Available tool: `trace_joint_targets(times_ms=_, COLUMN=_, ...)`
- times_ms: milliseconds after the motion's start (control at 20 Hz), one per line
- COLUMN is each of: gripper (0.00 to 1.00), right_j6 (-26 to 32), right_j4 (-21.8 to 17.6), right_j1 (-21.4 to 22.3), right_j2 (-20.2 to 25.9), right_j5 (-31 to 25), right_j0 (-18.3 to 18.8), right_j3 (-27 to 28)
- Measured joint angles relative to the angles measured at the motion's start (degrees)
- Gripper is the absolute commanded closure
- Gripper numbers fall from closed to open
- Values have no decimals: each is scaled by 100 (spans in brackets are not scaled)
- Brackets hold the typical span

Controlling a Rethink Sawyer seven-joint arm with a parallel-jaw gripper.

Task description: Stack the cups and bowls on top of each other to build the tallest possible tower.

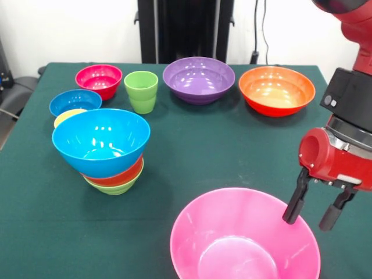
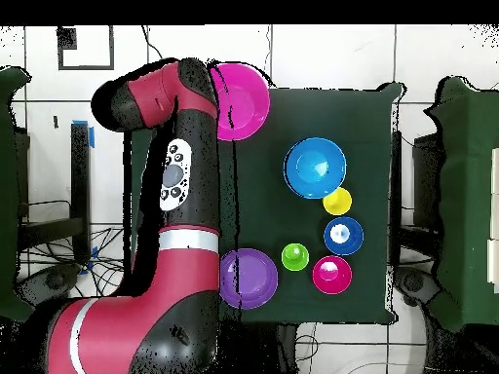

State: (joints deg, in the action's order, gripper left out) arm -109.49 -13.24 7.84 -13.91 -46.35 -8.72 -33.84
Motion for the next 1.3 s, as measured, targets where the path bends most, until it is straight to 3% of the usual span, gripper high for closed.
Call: trace_joint_targets(times_ms=1300, gripper=0, right_j6=-111, right_j4=8, right_j1=-943, right_j2=-153, right_j5=2, right_j0=-346, right_j3=581)
